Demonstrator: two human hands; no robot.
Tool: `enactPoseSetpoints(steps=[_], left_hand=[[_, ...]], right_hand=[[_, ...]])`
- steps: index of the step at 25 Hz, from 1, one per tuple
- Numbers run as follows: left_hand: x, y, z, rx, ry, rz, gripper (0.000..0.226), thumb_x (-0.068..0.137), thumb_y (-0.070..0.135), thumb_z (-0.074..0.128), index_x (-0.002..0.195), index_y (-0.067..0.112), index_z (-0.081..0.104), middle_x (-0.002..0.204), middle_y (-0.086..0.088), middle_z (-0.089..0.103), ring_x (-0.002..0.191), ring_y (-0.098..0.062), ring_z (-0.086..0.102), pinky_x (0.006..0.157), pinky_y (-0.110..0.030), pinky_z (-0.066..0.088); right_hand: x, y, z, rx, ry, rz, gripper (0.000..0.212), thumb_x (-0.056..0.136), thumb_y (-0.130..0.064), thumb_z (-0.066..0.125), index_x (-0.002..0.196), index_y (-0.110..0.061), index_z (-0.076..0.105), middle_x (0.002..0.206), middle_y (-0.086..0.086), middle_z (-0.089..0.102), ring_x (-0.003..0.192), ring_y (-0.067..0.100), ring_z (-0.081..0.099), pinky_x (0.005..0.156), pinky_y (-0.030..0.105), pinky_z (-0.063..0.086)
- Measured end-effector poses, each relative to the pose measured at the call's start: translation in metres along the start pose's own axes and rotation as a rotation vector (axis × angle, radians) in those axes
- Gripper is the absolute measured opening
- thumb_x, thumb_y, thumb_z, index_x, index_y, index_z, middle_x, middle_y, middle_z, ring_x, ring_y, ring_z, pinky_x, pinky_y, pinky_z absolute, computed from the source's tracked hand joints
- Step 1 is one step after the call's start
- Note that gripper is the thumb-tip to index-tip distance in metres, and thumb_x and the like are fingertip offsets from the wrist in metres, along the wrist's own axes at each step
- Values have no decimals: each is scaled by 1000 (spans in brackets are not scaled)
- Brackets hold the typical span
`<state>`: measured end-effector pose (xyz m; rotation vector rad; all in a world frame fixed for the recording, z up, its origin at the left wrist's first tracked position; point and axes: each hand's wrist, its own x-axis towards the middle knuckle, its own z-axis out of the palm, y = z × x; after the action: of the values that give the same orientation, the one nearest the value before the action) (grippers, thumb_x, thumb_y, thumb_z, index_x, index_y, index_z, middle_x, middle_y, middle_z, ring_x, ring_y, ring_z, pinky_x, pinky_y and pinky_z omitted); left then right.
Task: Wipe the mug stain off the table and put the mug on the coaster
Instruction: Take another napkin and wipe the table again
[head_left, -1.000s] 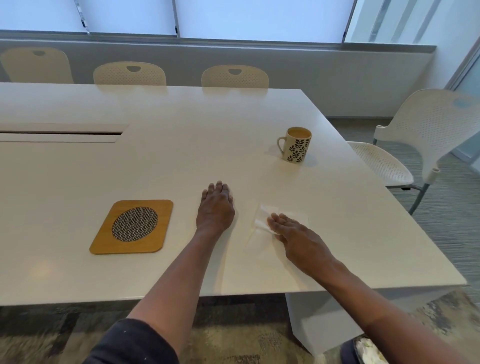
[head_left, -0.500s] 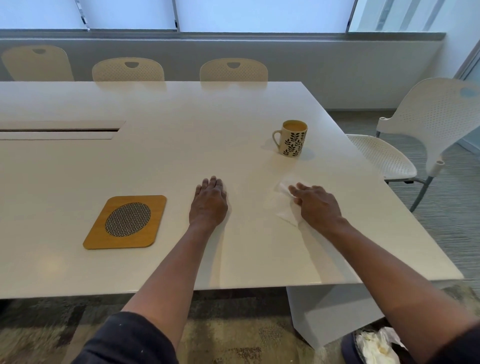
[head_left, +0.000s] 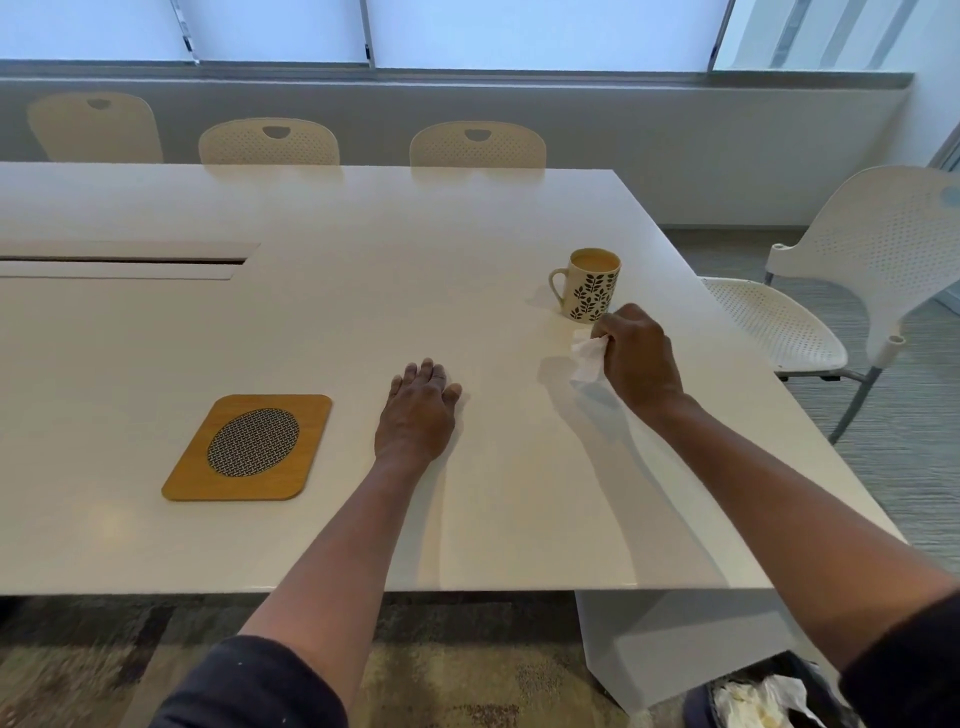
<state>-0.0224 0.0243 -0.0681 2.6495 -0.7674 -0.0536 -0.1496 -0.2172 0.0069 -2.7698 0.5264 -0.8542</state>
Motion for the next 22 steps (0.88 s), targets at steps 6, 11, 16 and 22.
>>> enactPoseSetpoints(steps=[6, 11, 16, 22], left_hand=[[-1, 0, -1, -10, 10, 3, 54, 108, 35, 24, 155, 9, 28, 165, -7, 21, 153, -22, 12, 124, -34, 5], [1, -1, -2, -19, 9, 12, 51, 108, 30, 26, 154, 9, 28, 165, -7, 21, 153, -23, 13, 124, -35, 6], [2, -5, -5, -142, 22, -8, 48, 108, 28, 26, 152, 9, 35, 162, -7, 28, 152, -22, 16, 123, -34, 8], [-1, -4, -4, -117, 36, 13, 49, 107, 28, 26, 150, 8, 38, 162, -9, 30, 152, -24, 19, 123, -35, 9]], right_hand=[[8, -27, 46, -62, -403, 126, 28, 94, -14, 47, 113, -4, 64, 120, 18, 64, 108, 36, 61, 91, 38, 49], [-7, -57, 72, -36, -601, -11, 49, 103, -23, 33, 151, -12, 34, 159, 18, 29, 145, 31, 30, 116, 39, 25], [-51, -108, 69, -36, -590, -242, 50, 104, -19, 31, 154, -15, 28, 161, 17, 25, 149, 30, 23, 121, 40, 18], [-128, -102, 33, -37, -515, -305, 51, 105, -22, 29, 156, -18, 21, 163, 4, 19, 152, 18, 13, 122, 37, -1]])
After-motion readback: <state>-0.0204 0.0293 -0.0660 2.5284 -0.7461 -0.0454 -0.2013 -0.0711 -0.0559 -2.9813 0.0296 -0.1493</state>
